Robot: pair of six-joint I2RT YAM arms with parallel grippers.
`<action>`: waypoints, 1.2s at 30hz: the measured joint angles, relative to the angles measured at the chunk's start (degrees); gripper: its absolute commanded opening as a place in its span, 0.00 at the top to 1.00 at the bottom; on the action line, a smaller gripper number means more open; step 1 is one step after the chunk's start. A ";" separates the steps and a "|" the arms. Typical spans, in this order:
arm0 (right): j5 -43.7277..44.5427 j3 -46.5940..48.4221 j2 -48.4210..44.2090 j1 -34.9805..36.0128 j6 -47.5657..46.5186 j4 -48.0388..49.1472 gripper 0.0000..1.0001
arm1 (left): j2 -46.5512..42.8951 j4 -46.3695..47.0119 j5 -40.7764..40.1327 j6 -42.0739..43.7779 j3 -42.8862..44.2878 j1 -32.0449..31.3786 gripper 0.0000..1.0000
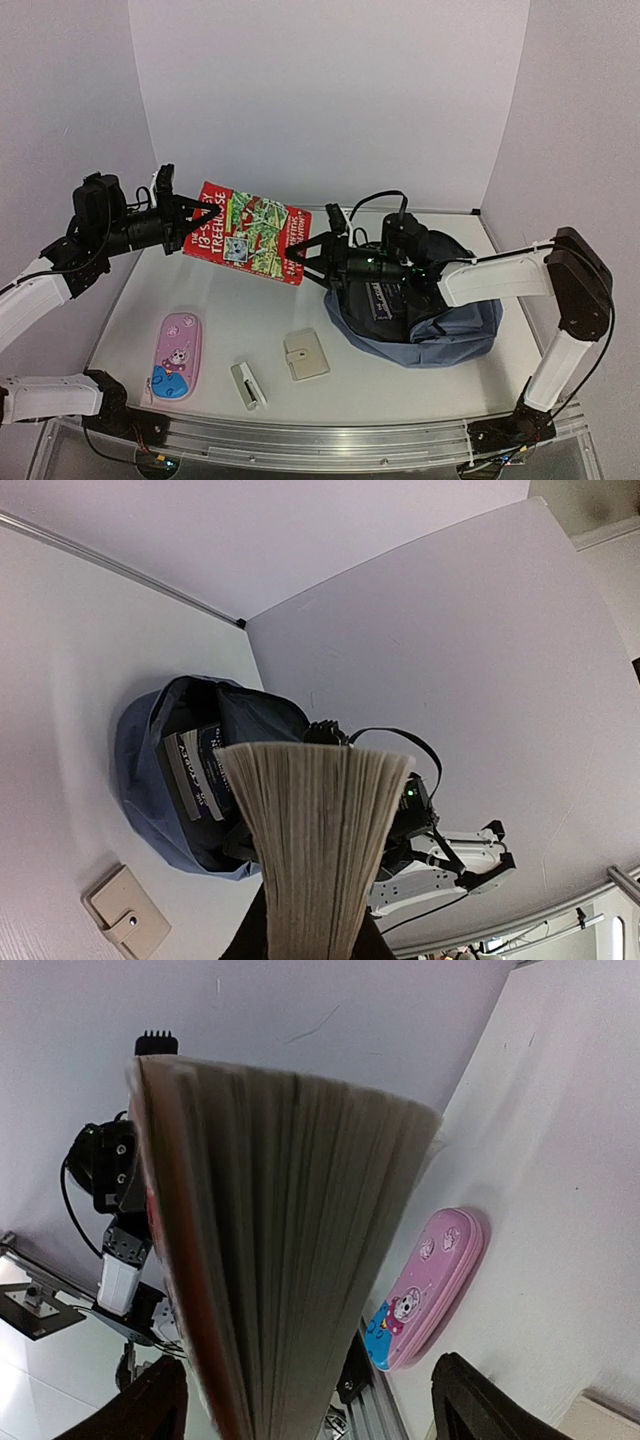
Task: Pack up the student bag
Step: Pick up the book from the center of the board.
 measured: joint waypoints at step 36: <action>-8.18 5.58 -1.66 -0.46 -5.51 -8.34 1.00 | 4.80 -22.62 18.41 14.63 6.88 0.50 0.54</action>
